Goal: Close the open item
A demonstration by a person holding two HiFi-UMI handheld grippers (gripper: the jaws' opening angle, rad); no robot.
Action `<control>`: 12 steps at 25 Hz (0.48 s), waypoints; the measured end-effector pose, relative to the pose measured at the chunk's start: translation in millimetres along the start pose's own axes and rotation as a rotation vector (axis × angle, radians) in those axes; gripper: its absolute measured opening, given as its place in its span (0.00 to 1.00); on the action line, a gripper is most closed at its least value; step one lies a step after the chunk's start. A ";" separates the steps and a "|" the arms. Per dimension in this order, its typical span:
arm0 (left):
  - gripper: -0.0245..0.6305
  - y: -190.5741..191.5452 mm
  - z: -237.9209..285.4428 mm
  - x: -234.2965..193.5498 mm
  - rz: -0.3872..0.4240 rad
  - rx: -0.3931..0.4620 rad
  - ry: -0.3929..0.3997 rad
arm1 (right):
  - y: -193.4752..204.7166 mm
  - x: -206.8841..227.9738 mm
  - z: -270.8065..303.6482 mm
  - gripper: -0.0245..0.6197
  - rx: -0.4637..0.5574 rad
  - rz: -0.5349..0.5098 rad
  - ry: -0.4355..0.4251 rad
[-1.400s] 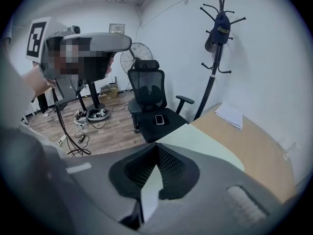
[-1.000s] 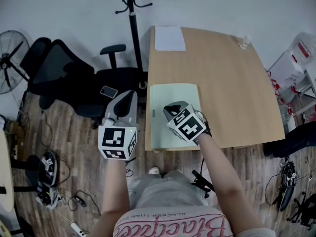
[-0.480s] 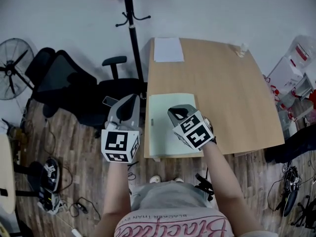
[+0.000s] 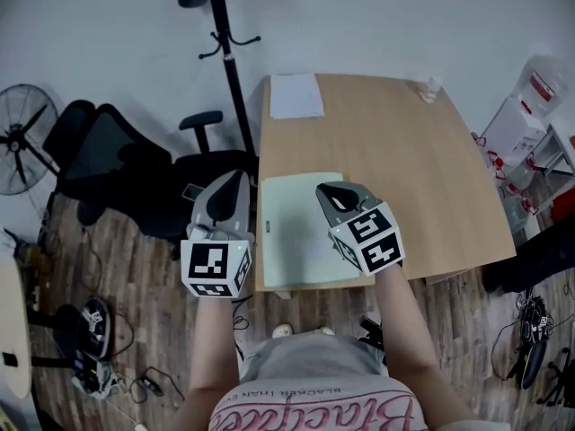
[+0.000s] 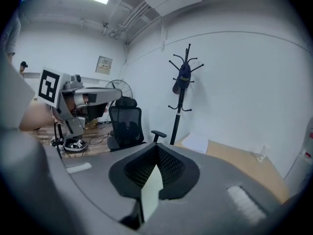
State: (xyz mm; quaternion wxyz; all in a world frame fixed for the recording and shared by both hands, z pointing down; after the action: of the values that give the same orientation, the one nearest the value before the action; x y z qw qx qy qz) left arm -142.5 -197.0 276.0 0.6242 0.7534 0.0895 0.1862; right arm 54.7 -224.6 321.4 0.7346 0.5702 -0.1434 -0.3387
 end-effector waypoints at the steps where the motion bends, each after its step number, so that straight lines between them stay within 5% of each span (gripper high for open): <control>1: 0.06 -0.9 1.1 0.8 0.000 0.003 -0.002 | -1.7 3.6 -4.8 0.04 0.022 0.007 0.017; 12: 0.06 -14.3 6.2 4.5 0.001 0.052 -0.032 | -10.0 31.8 -52.9 0.04 0.211 0.058 0.172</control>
State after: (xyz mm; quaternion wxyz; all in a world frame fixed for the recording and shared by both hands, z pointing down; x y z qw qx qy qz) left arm -134.5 -198.0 261.8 0.6058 0.7723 0.0839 0.1721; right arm 106.1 -207.7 290.1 0.6897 0.6667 -0.1311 -0.2504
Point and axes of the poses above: the fingertips, and each gripper's own axes: z forward along the fingers, x to its right, y out of its underside, the point moved 7 cm from there along -z, backward along the fingers, and after that the axes turned 2 degrees about x, right-handed, at the moved point
